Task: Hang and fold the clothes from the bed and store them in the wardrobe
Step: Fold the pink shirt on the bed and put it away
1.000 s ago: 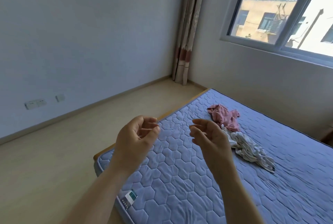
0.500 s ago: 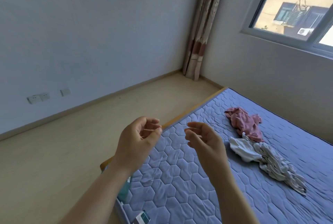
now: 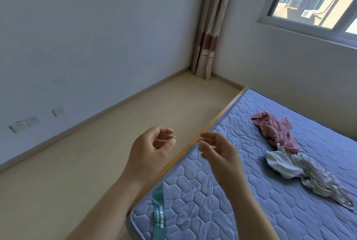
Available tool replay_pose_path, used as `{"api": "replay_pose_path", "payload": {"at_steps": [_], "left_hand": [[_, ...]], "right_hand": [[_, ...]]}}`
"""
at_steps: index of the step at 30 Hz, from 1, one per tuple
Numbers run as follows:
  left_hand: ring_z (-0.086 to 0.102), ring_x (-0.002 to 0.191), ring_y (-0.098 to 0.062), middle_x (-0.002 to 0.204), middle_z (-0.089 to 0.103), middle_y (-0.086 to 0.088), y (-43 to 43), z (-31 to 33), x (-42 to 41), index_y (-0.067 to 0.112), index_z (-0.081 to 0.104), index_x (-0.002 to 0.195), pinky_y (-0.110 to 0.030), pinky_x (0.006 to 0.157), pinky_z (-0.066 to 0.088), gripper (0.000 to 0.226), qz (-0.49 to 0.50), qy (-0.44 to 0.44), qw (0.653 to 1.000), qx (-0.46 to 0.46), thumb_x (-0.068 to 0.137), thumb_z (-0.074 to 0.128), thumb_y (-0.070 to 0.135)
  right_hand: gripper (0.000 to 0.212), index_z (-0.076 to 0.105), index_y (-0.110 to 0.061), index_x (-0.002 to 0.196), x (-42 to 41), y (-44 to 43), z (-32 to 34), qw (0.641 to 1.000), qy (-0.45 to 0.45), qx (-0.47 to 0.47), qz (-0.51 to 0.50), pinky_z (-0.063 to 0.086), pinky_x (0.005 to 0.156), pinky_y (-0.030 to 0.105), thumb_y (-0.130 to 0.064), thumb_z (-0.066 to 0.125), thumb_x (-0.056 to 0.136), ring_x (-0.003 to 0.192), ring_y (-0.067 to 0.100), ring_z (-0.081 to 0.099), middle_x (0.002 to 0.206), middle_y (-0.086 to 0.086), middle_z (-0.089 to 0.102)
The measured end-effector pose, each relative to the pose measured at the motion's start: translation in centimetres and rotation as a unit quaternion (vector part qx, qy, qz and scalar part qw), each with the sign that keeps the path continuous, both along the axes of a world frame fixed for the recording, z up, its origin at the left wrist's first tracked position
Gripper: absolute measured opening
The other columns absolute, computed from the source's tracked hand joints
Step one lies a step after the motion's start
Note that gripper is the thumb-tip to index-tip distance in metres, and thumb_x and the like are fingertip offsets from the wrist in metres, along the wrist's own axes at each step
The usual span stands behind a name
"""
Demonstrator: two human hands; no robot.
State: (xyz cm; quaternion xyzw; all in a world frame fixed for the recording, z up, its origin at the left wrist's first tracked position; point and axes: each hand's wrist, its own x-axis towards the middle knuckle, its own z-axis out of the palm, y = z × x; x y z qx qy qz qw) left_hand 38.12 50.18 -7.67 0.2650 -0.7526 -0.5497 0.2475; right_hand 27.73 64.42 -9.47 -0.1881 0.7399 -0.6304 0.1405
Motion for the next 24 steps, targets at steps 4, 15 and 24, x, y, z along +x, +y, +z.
{"api": "replay_pose_path", "payload": {"at_steps": [4, 15, 24], "left_hand": [[0.065, 0.079, 0.000, 0.089, 0.071, 0.009, -3.1, -0.4, -1.9, 0.023, 0.067, 0.095, -0.008, 0.068, 0.048, 0.011, 0.016, 0.006, 1.000, -0.007, 0.087, 0.067, 0.015], [0.065, 0.084, 0.001, 0.090, 0.071, 0.010, -16.6, -1.6, -4.8, 0.025, 0.067, 0.098, -0.008, 0.070, 0.049, 0.011, 0.001, 0.019, 1.000, -0.010, 0.088, 0.067, 0.020], [0.064, 0.081, 0.002, 0.090, 0.071, 0.011, -34.8, -1.7, -5.3, 0.026, 0.067, 0.098, -0.007, 0.067, 0.047, 0.012, -0.074, 0.006, 0.997, -0.003, 0.087, 0.067, 0.020]], "right_hand": [[0.014, 0.069, -0.021, 0.101, -2.3, -3.6, -0.5, 1.000, -0.008, -0.012, 0.010, 0.056, 0.072, 0.023, -0.013, 0.065, 0.090, 0.080, 0.007, 0.067, 0.088, -0.001, 0.072], [0.015, 0.069, -0.025, 0.098, -5.3, -17.2, -1.8, 1.000, 0.002, -0.003, 0.017, 0.058, 0.074, 0.035, -0.013, 0.066, 0.089, 0.081, 0.014, 0.069, 0.087, -0.002, 0.073], [0.015, 0.068, -0.024, 0.100, -3.7, -33.0, -2.0, 0.998, -0.008, 0.010, -0.066, 0.058, 0.081, 0.038, -0.014, 0.065, 0.090, 0.083, 0.013, 0.068, 0.090, -0.001, 0.072]]}}
